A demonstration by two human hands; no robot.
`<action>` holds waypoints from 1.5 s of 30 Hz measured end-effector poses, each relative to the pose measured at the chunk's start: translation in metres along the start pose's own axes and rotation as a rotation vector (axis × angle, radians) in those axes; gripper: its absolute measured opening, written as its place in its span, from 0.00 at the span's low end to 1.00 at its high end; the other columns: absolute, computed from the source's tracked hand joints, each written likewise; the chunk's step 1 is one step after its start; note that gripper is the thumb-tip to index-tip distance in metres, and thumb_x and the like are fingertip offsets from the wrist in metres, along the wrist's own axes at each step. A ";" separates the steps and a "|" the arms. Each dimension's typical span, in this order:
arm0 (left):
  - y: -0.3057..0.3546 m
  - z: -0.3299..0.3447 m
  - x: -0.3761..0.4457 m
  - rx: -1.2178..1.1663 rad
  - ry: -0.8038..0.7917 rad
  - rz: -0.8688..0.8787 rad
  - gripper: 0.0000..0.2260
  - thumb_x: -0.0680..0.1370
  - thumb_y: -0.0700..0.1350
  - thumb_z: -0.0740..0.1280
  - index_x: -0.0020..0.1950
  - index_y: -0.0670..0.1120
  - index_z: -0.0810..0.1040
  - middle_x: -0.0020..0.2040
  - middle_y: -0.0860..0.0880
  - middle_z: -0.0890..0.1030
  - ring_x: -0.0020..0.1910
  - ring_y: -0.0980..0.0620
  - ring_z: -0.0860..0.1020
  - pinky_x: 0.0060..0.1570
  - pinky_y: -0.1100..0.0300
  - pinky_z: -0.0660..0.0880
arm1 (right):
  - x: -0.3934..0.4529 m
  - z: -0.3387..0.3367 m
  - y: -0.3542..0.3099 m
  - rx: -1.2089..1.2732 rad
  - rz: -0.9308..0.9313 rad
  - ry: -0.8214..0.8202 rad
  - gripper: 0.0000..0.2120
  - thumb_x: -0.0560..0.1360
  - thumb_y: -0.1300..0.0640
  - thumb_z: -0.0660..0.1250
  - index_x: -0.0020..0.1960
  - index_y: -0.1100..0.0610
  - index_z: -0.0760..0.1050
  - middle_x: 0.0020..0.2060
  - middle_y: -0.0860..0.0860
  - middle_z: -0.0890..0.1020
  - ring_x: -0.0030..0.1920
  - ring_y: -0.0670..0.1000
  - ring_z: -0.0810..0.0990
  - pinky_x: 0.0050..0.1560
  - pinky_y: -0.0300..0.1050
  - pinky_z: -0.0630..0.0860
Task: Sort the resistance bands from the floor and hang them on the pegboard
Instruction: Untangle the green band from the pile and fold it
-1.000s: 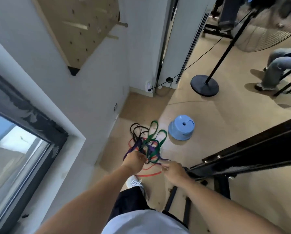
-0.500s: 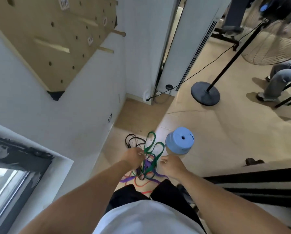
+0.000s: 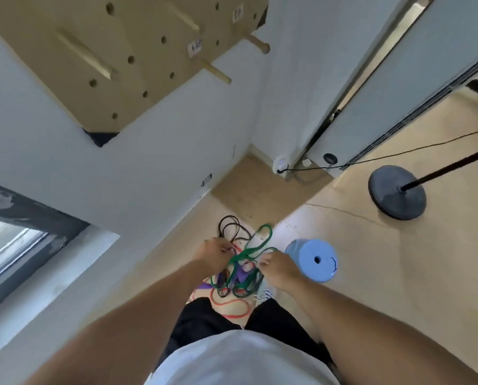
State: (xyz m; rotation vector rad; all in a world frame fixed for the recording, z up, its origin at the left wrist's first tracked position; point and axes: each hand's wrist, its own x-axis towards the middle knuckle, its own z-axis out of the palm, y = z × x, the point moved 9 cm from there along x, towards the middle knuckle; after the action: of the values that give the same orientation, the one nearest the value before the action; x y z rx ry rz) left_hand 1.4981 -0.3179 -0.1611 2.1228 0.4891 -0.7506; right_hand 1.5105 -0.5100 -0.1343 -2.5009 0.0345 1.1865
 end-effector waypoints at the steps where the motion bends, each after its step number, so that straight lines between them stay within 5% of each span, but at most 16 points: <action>1: -0.001 0.001 0.001 -0.029 0.031 -0.043 0.10 0.79 0.43 0.68 0.59 0.47 0.84 0.55 0.48 0.83 0.56 0.45 0.81 0.60 0.51 0.78 | 0.009 -0.007 0.000 -0.042 -0.019 -0.030 0.16 0.79 0.58 0.60 0.31 0.52 0.67 0.32 0.48 0.73 0.37 0.51 0.74 0.44 0.48 0.73; 5: 0.004 0.009 -0.006 -0.122 0.125 -0.156 0.04 0.78 0.45 0.69 0.48 0.53 0.83 0.52 0.45 0.85 0.52 0.42 0.82 0.55 0.48 0.79 | 0.031 -0.038 -0.004 -0.143 -0.108 -0.097 0.13 0.78 0.59 0.64 0.35 0.55 0.75 0.34 0.49 0.79 0.45 0.55 0.80 0.41 0.44 0.73; 10: -0.002 0.019 -0.026 -0.118 0.138 -0.253 0.11 0.79 0.52 0.65 0.59 0.56 0.82 0.54 0.52 0.83 0.51 0.47 0.81 0.54 0.48 0.81 | 0.044 -0.061 -0.008 -0.196 -0.141 -0.103 0.13 0.81 0.60 0.62 0.60 0.61 0.83 0.57 0.58 0.85 0.59 0.59 0.82 0.59 0.48 0.77; 12: -0.010 0.020 -0.033 -0.129 0.152 -0.259 0.12 0.78 0.53 0.66 0.60 0.56 0.82 0.55 0.51 0.83 0.52 0.47 0.81 0.57 0.47 0.79 | 0.043 -0.055 -0.010 -0.220 -0.140 -0.113 0.11 0.81 0.59 0.63 0.49 0.54 0.84 0.49 0.56 0.85 0.56 0.59 0.83 0.51 0.46 0.77; 14: -0.019 0.018 -0.039 -0.154 0.162 -0.272 0.11 0.79 0.52 0.66 0.59 0.56 0.83 0.55 0.50 0.83 0.52 0.46 0.82 0.57 0.49 0.79 | 0.043 -0.044 -0.013 -0.244 -0.134 -0.119 0.15 0.80 0.59 0.63 0.35 0.51 0.75 0.38 0.51 0.80 0.48 0.58 0.81 0.41 0.44 0.72; 19: -0.053 0.011 -0.050 -0.235 0.184 -0.279 0.11 0.79 0.52 0.67 0.61 0.54 0.82 0.58 0.50 0.83 0.51 0.46 0.83 0.54 0.53 0.79 | 0.032 -0.013 -0.040 -0.241 -0.135 -0.106 0.15 0.79 0.56 0.65 0.34 0.54 0.71 0.35 0.51 0.77 0.36 0.51 0.76 0.38 0.43 0.71; 21: -0.064 0.007 -0.054 -0.257 0.196 -0.263 0.12 0.80 0.49 0.67 0.63 0.51 0.82 0.59 0.50 0.83 0.53 0.47 0.82 0.52 0.55 0.78 | 0.027 0.000 -0.055 -0.224 -0.162 -0.110 0.10 0.80 0.57 0.63 0.46 0.57 0.82 0.44 0.54 0.83 0.43 0.54 0.81 0.48 0.46 0.79; 23: -0.074 0.004 -0.059 -0.262 0.206 -0.255 0.12 0.82 0.48 0.65 0.64 0.50 0.81 0.60 0.50 0.82 0.54 0.48 0.79 0.49 0.57 0.74 | 0.023 0.007 -0.066 -0.218 -0.171 -0.095 0.14 0.80 0.57 0.62 0.61 0.59 0.81 0.57 0.57 0.85 0.52 0.57 0.84 0.56 0.52 0.81; 27: -0.085 0.003 -0.070 -0.305 0.221 -0.287 0.13 0.82 0.49 0.65 0.64 0.50 0.81 0.59 0.50 0.81 0.55 0.48 0.79 0.50 0.59 0.72 | 0.017 0.007 -0.075 -0.248 -0.203 -0.033 0.15 0.82 0.56 0.62 0.65 0.59 0.79 0.63 0.57 0.83 0.55 0.58 0.84 0.59 0.54 0.81; 31: -0.092 0.011 -0.067 -0.325 0.213 -0.331 0.13 0.79 0.53 0.67 0.62 0.53 0.81 0.57 0.49 0.83 0.56 0.46 0.81 0.55 0.56 0.77 | 0.021 0.001 -0.076 -0.274 -0.249 -0.052 0.20 0.82 0.57 0.62 0.73 0.51 0.76 0.70 0.52 0.79 0.59 0.55 0.82 0.59 0.44 0.78; 38: -0.073 0.022 -0.054 -0.319 0.231 -0.358 0.12 0.80 0.45 0.66 0.62 0.49 0.82 0.58 0.49 0.82 0.56 0.47 0.80 0.56 0.54 0.78 | 0.043 -0.010 -0.063 -0.322 -0.253 -0.111 0.17 0.82 0.57 0.64 0.69 0.56 0.78 0.66 0.55 0.82 0.63 0.57 0.81 0.65 0.52 0.77; 41: -0.062 0.028 -0.051 -0.357 0.278 -0.398 0.11 0.81 0.46 0.66 0.62 0.49 0.82 0.56 0.50 0.82 0.51 0.51 0.79 0.46 0.62 0.75 | 0.054 -0.016 -0.052 -0.379 -0.287 -0.156 0.16 0.81 0.57 0.63 0.67 0.59 0.78 0.64 0.57 0.83 0.62 0.59 0.82 0.64 0.56 0.78; 43: -0.053 0.032 -0.048 -0.404 0.339 -0.434 0.11 0.81 0.47 0.67 0.62 0.48 0.82 0.56 0.50 0.82 0.46 0.54 0.78 0.38 0.68 0.71 | 0.064 -0.027 -0.046 -0.411 -0.320 -0.188 0.17 0.81 0.57 0.63 0.68 0.58 0.78 0.65 0.56 0.82 0.62 0.58 0.81 0.63 0.53 0.79; 45: -0.039 0.037 -0.049 -0.454 0.386 -0.481 0.10 0.81 0.48 0.68 0.61 0.48 0.83 0.55 0.50 0.83 0.45 0.53 0.78 0.41 0.65 0.71 | 0.075 -0.043 -0.041 -0.453 -0.352 -0.210 0.18 0.81 0.57 0.62 0.70 0.55 0.78 0.66 0.55 0.82 0.63 0.57 0.81 0.61 0.49 0.79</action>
State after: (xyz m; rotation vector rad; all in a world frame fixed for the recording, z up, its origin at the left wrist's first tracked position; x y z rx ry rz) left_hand 1.4261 -0.3281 -0.1692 1.7285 1.2813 -0.4188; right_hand 1.5984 -0.4763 -0.1531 -2.5729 -0.7758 1.4109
